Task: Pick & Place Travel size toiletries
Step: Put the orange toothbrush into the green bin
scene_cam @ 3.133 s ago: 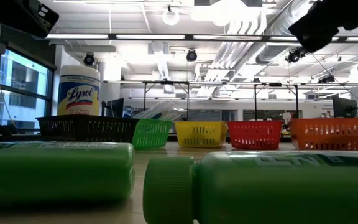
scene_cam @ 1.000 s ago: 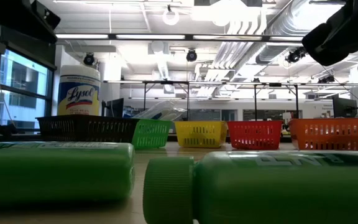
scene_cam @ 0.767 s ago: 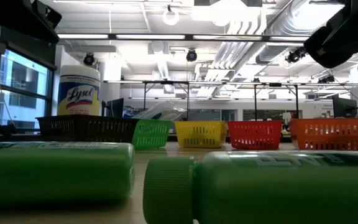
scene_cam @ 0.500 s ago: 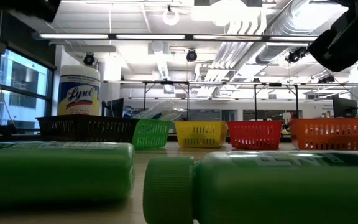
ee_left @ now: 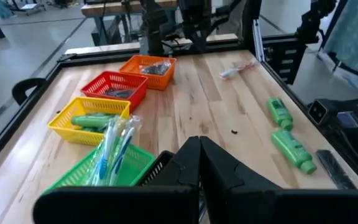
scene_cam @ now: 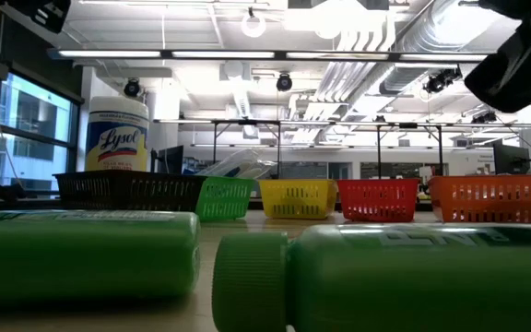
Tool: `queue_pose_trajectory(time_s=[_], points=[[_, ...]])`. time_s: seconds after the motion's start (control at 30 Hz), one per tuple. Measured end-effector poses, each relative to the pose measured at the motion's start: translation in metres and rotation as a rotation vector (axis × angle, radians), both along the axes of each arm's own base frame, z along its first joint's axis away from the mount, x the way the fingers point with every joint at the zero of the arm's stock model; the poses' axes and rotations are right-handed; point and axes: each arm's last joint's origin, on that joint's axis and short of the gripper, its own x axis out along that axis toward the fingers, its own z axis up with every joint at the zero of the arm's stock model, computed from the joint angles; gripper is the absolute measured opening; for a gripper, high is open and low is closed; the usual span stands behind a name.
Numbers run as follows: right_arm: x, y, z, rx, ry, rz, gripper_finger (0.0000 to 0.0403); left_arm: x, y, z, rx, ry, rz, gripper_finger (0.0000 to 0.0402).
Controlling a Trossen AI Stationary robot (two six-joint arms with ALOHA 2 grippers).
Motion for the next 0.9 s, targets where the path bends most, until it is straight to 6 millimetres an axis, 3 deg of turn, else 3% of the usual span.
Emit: queue_pose_trajectory(time_s=[0.2,0.47,0.6,0.7,0.9], points=[[0.000,0.014,0.017,0.085,0.066,0.071,0.0003,0.003,-0.003,-0.001,0.021,0.017,-0.003,0.0000],[0.008,0.061,0.036,0.100,0.445,-0.040,0.0003,0.009,-0.007,-0.003,0.043,0.044,-0.004,0.0000],[0.011,0.079,0.033,0.086,0.558,-0.195,0.0006,0.014,-0.010,-0.004,0.067,0.058,0.005,0.0000],[0.011,0.093,0.022,0.139,0.633,-0.219,0.0023,0.018,-0.012,-0.006,0.075,0.079,0.008,0.0000],[0.008,0.115,-0.009,0.204,0.832,-0.309,0.0117,0.027,-0.019,-0.011,0.109,0.129,0.007,0.0000]])
